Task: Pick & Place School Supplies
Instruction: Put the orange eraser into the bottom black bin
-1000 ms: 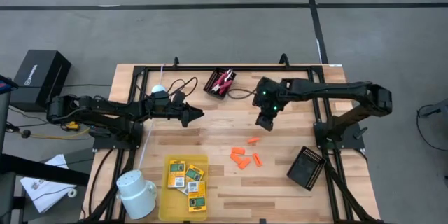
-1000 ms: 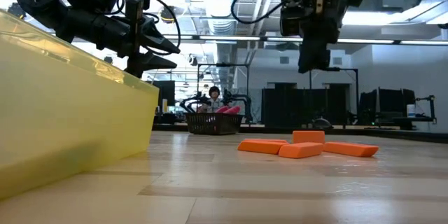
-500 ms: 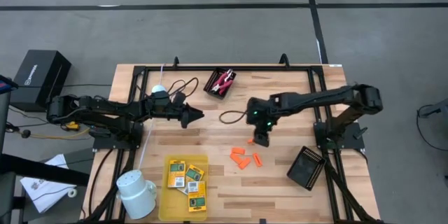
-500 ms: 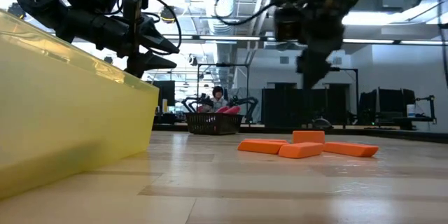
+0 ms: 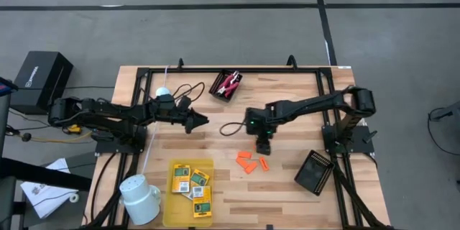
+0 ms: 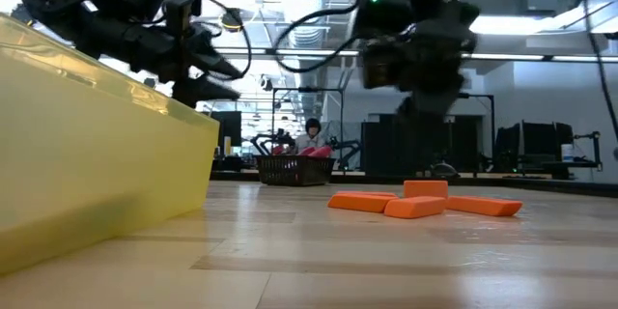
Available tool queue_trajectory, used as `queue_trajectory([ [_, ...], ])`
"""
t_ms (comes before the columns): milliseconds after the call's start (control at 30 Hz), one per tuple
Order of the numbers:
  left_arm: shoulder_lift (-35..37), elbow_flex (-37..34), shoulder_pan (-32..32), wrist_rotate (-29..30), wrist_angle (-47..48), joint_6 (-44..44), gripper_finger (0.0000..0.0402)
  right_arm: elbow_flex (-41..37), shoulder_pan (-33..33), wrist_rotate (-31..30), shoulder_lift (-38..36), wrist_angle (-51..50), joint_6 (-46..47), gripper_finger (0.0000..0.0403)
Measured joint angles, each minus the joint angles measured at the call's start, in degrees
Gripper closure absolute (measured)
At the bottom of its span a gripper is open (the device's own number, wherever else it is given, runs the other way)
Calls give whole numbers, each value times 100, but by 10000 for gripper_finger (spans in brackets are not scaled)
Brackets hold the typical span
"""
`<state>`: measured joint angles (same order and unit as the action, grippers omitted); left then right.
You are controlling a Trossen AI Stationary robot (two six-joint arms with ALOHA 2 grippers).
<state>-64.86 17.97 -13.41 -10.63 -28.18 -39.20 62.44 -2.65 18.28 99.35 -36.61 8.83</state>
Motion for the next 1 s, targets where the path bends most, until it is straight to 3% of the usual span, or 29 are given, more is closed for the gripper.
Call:
queue_trajectory([
  [1000, 72, -47, 9, -18, 11, 29, 257, 8, -248, -16, 233, 45, -367, 215],
])
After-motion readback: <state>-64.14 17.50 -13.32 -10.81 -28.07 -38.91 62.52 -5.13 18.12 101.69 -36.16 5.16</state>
